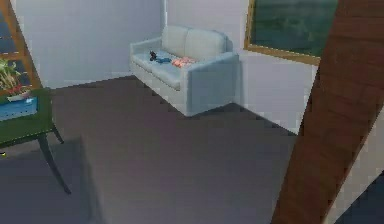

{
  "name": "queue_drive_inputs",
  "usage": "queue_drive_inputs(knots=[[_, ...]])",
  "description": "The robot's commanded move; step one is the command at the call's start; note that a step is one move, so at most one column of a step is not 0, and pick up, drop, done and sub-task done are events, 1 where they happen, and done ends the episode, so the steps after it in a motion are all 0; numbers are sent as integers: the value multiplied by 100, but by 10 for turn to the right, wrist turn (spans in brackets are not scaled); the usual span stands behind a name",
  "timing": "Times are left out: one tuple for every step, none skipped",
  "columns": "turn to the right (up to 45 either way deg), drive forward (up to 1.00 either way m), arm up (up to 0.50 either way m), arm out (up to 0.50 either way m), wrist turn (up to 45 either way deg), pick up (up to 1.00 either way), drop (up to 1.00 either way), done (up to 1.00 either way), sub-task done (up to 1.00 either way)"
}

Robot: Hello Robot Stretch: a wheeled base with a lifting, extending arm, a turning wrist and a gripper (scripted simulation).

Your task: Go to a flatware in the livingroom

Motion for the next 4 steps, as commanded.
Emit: queue_drive_inputs(knots=[[-300,0,0,0,0,0,0,0,0],[0,50,0,0,0,0,0,0,0],[-90,0,0,0,0,0,0,0,0],[0,65,0,0,0,0,0,0,0]])
